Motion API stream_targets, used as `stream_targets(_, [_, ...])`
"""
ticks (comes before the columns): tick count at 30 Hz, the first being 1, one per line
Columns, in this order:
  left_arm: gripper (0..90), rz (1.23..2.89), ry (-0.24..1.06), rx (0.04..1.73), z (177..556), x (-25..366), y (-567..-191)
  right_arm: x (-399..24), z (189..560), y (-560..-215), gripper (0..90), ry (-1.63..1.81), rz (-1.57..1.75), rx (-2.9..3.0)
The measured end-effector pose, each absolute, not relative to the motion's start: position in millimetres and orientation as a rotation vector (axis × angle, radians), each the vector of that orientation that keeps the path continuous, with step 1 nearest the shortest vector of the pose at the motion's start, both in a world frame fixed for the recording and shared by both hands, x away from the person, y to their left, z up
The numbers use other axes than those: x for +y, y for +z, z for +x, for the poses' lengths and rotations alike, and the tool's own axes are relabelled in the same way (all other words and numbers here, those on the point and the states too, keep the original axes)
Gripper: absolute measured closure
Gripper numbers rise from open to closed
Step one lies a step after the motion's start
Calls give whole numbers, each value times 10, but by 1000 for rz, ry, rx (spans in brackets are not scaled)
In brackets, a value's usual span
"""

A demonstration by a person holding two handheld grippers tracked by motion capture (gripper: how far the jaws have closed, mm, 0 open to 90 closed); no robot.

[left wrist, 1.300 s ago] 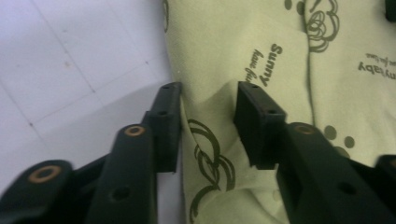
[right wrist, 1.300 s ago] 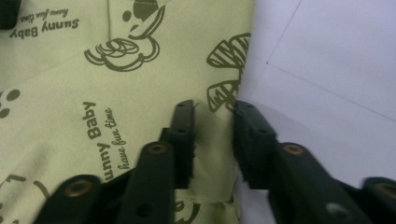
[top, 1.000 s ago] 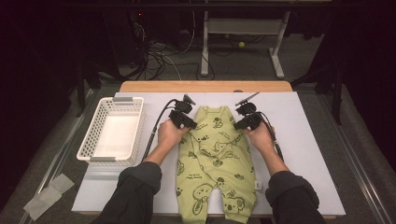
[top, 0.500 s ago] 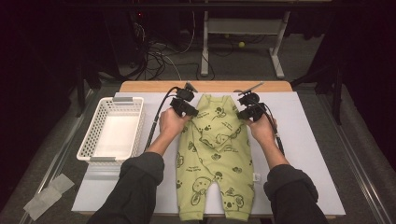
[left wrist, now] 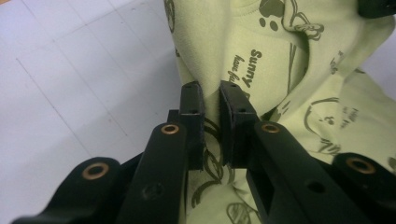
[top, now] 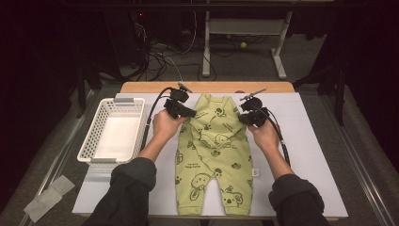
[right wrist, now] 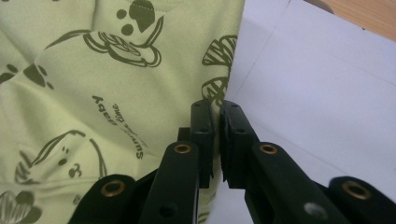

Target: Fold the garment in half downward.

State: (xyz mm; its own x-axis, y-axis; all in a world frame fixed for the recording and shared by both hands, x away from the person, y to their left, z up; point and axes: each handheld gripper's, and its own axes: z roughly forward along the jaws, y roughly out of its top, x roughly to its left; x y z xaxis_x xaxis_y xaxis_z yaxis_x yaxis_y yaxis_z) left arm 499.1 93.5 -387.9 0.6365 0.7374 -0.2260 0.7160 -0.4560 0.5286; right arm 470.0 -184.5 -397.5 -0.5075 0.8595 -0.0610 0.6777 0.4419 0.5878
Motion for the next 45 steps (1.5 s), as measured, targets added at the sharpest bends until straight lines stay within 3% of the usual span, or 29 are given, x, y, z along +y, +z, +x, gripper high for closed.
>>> stream_targets(23, [770, 2248, 14, 1009, 4402, 1094, -3878, -1914, 4045, -3946, 856, 821, 1150, 2411])
stream_targets(45, [771, 2262, -22, 949, 4061, 1087, -3920, -2010, 3762, -3977, 854, 862, 1110, 2457])
